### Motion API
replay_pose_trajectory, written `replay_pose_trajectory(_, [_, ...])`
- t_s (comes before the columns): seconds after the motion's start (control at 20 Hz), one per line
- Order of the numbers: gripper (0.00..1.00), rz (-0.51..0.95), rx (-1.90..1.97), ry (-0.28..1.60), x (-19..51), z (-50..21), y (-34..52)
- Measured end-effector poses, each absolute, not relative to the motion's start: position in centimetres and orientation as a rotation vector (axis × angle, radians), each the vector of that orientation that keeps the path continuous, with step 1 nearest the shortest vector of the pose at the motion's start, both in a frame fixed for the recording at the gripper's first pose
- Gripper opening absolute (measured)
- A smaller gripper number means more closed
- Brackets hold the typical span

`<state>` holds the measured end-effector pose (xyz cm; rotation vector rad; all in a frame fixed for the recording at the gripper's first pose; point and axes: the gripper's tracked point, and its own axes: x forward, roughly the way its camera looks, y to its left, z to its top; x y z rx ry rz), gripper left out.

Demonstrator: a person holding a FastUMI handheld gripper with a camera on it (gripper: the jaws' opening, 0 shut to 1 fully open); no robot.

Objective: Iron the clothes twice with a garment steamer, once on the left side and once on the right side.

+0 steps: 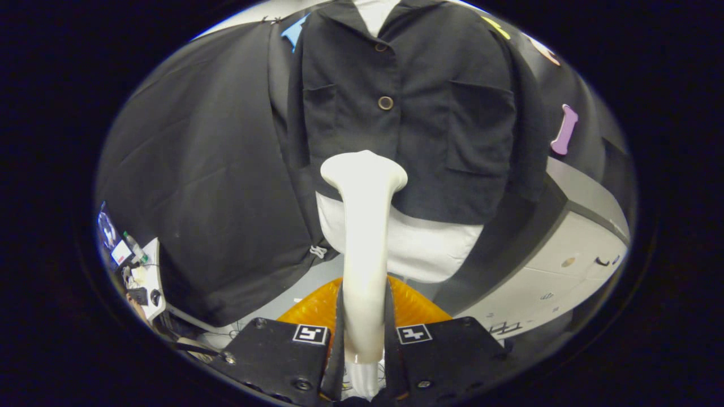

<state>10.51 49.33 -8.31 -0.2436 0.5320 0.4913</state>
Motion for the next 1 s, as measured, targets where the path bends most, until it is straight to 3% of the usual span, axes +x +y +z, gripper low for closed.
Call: replay_pose_trajectory(1.0, [0.31, 0.279, -0.028, 0.562, 2.5, -9.4, 18.5])
